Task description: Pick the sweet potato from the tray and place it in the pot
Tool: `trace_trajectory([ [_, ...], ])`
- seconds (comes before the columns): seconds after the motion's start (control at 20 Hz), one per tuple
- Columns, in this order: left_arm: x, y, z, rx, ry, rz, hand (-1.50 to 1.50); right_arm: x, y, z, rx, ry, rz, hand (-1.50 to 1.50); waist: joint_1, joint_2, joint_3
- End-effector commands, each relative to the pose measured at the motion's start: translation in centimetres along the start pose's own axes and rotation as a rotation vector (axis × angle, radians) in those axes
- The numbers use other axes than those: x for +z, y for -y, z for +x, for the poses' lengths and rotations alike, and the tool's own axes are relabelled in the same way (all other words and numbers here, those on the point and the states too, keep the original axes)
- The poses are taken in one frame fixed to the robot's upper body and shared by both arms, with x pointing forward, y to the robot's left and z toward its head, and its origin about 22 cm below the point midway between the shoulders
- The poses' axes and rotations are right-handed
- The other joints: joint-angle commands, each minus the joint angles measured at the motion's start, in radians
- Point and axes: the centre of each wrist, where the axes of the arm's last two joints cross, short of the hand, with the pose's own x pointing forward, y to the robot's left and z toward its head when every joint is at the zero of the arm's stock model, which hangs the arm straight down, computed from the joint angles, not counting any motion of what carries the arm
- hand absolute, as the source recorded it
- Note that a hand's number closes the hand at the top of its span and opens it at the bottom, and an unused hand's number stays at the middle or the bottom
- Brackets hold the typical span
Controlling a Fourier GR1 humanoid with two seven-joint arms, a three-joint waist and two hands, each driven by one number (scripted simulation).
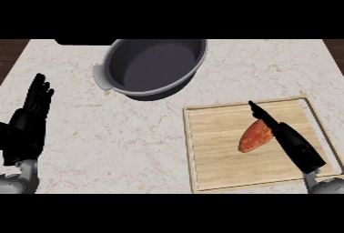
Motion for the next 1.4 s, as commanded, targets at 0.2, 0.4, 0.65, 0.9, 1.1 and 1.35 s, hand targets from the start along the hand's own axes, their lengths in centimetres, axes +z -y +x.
trace_trajectory([
  [0.2, 0.6, 3.6, 0.3, 0.13, -0.058, -0.149, 0.0, -4.0, -1.4, 4.1, -0.566, 0.224, -0.254, -1.5, -0.024, -0.016, -0.011],
  [0.4, 1.4, 4.3, -0.6, 0.185, -0.142, -0.177, 0.0, -0.6, 6.0, 2.4, -0.051, 0.079, -0.722, -1.5, -0.092, -0.032, -0.017],
  [0.65, 1.2, 4.8, 0.4, 0.218, -0.158, -0.22, 0.0, 3.3, 1.2, 5.6, 0.054, 0.332, -0.799, -1.5, -0.071, -0.036, -0.014],
  [0.9, 2.2, 6.0, 0.0, 0.218, -0.174, -0.218, 0.0, 8.4, 1.6, 8.1, 0.241, 0.094, -0.726, -1.5, -0.059, -0.031, -0.016],
  [1.1, 1.1, 4.9, 0.9, 0.212, -0.143, -0.231, 0.0, 11.2, 4.1, 11.9, 0.365, -0.025, -0.625, -1.5, -0.051, -0.029, -0.015],
  [1.35, 1.4, 5.8, 0.3, 0.207, -0.155, -0.245, 0.0, 12.4, 4.7, 16.1, 0.413, -0.196, -0.491, -1.5, -0.039, -0.024, -0.015],
])
